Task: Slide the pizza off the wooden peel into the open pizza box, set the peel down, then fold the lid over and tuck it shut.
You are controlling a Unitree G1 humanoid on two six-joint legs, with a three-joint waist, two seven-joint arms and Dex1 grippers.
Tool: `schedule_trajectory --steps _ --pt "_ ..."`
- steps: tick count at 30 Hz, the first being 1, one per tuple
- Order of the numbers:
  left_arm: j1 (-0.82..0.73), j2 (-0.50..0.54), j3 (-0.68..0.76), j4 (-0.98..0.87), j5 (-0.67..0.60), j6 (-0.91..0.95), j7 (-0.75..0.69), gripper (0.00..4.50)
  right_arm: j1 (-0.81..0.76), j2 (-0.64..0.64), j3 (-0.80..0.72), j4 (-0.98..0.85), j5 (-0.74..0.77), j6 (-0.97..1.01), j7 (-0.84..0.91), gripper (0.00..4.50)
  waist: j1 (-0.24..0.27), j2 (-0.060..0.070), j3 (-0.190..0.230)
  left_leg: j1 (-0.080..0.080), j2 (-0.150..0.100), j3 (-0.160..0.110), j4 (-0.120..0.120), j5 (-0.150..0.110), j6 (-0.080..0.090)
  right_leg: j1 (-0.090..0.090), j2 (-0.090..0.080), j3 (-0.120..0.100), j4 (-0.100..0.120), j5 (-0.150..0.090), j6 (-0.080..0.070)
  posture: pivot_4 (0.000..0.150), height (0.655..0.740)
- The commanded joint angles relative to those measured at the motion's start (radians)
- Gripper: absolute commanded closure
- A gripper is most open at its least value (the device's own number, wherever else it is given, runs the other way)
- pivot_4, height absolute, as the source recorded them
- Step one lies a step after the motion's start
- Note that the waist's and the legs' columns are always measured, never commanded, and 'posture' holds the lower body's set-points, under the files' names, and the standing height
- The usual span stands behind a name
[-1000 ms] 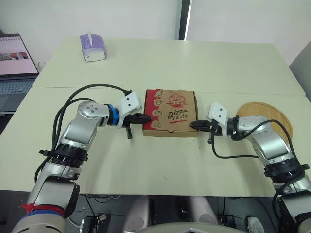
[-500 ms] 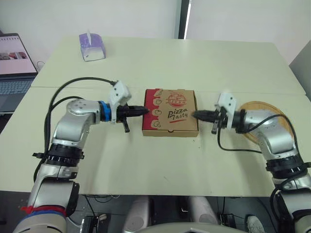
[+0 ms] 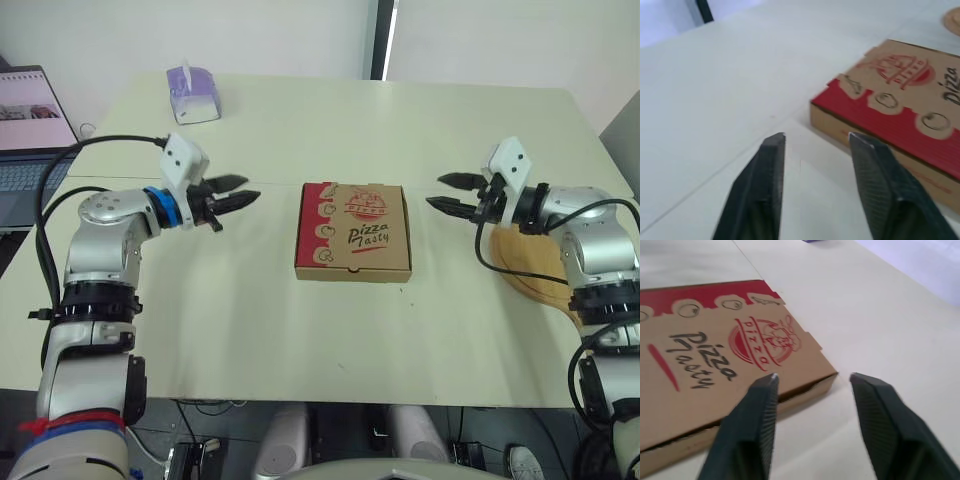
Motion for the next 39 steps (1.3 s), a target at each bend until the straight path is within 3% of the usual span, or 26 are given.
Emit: schedule_trajectory --steps 1,3,5,9,12,20,24,30,39 --pt "-0.026 -0.005 0.014 0.035 0.006 -0.051 -0.006 1.24 -0.046 -0.005 -0.005 0.077 -0.029 -0.073 0.013 0.64 0.0 0.0 0.0 -0.001 0.0 0.0 0.0 0.0 0.0 -0.001 0.0 0.0 0.0 0.0 0.0 0.15 0.74" --pt "-0.027 -0.003 0.013 0.041 0.005 -0.057 -0.014 0.6 -0.053 -0.007 -0.009 0.099 -0.03 -0.084 0.027 0.0 -0.001 0.0 0.0 -0.006 0.0 0.0 0.0 0.0 0.0 -0.006 0.0 0.0 0.001 0.0 0.0 0.15 0.74" --pt "-0.019 0.005 0.016 0.038 0.003 -0.059 -0.023 0.02 -0.043 -0.015 -0.014 0.097 -0.021 -0.081 0.048 0.0 -0.001 0.0 0.0 -0.009 0.0 0.001 0.001 0.0 0.0 -0.01 0.0 0.0 0.001 0.0 0.0 0.15 0.74" --pt "0.027 0.029 0.03 -0.024 -0.02 -0.025 -0.053 0.02 0.018 -0.038 -0.031 0.007 0.024 -0.03 0.106 0.0 -0.001 0.0 0.0 -0.01 0.0 0.001 0.0 0.0 0.0 -0.01 0.0 0.0 0.001 0.0 0.0 0.15 0.74" --pt "0.126 0.067 0.046 -0.178 -0.083 0.066 -0.112 0.02 0.126 -0.08 -0.054 -0.168 0.095 0.056 0.159 0.0 0.0 0.0 0.0 -0.01 0.0 0.0 0.0 0.0 0.0 -0.01 0.0 0.0 0.0 0.0 0.0 0.15 0.74" --pt "0.468 0.204 0.195 -0.655 -0.287 0.347 -0.134 0.02 0.548 -0.226 -0.2 -0.746 0.31 0.32 0.161 0.0 0.003 0.0 0.0 -0.008 0.0 -0.001 0.0 -0.002 0.003 -0.008 -0.001 0.0 0.001 0.0 0.0 0.15 0.74" --pt "0.68 0.258 0.303 -0.825 -0.344 0.437 -0.126 0.02 0.715 -0.269 -0.282 -0.937 0.377 0.417 0.121 0.0 0.002 0.001 0.0 -0.006 0.001 -0.001 0.0 -0.002 0.004 -0.006 -0.001 0.0 0.0 0.0 0.0 0.15 0.74" --pt "0.92 0.237 0.415 -0.983 -0.362 0.425 -0.11 0.02 0.758 -0.26 -0.379 -1.011 0.464 0.531 -0.001 0.0 0.003 0.0 0.0 -0.003 0.001 -0.001 0.0 -0.002 0.004 -0.002 -0.001 0.0 -0.001 0.0 0.001 0.15 0.74" --pt "0.952 0.159 0.404 -1.015 -0.322 0.364 0.033 0.02 0.868 -0.247 -0.449 -1.035 0.448 0.532 -0.094 0.0 0.024 0.0 0.0 0.003 0.001 -0.002 0.0 -0.003 0.004 0.005 0.0 0.0 -0.003 -0.001 0.001 0.15 0.74"
